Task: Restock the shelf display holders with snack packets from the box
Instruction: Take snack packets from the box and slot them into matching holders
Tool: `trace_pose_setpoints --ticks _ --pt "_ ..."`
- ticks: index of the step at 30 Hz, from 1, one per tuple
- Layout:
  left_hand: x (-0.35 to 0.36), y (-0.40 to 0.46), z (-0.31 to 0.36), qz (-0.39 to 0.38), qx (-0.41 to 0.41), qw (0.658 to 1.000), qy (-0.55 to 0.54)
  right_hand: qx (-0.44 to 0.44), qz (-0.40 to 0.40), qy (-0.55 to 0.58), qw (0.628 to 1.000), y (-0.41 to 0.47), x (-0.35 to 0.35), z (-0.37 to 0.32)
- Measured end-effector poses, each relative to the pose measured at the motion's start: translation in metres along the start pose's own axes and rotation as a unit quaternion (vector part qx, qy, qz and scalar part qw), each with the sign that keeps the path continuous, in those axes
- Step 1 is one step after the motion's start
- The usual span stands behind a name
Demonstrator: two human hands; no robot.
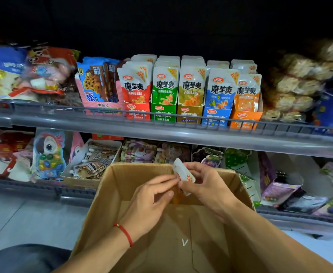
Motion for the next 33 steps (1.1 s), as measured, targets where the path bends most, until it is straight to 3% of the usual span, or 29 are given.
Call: trace_pose_setpoints --ticks 5,8,10,13,17,21,25,29,33 --pt "-0.015 0.007 0.004 0.085 -0.033 0.996 -0.024 0.005 -0.061 -0.045 0.997 0.002 -0.007 -0.009" --pt "-0.014 0.015 0.003 0.014 -0.1 0.992 -0.075 -0.007 -0.095 -0.041 0.995 0.0 -0.009 -0.017" --pt "-0.014 0.016 0.005 -0.002 -0.134 0.983 -0.122 -0.027 -0.066 -0.083 0.994 0.001 -0.015 -0.02" --pt "-0.016 0.017 0.002 0.039 -0.173 0.968 -0.176 -0.066 -0.006 -0.211 0.975 0.005 -0.027 -0.022" --pt "-0.02 0.026 0.001 0.054 -0.207 0.94 -0.265 -0.069 0.023 -0.214 0.974 0.007 -0.045 -0.025" --pt "-0.05 0.057 0.027 0.064 -0.15 0.963 -0.217 -0.098 0.064 -0.193 0.974 0.008 -0.072 -0.036" --pt "-0.087 0.108 0.079 0.107 -0.037 0.987 -0.116 -0.105 0.125 -0.161 0.973 0.008 -0.088 -0.042" --pt "-0.11 0.156 0.134 0.167 0.075 0.982 -0.051 -0.108 0.148 -0.143 0.973 0.009 -0.094 -0.045" --pt "-0.111 0.193 0.156 0.209 0.101 0.971 -0.062 -0.122 0.181 -0.121 0.968 0.006 -0.102 -0.05"
Point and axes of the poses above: each hand's wrist, its own y-axis towards the middle knuckle, its own x-axis out of the palm, z = x × y, the point moved 5 cm from there along y, towards the middle knuckle, and after that the axes turned 3 degrees about -x, right-handed, at the moved point
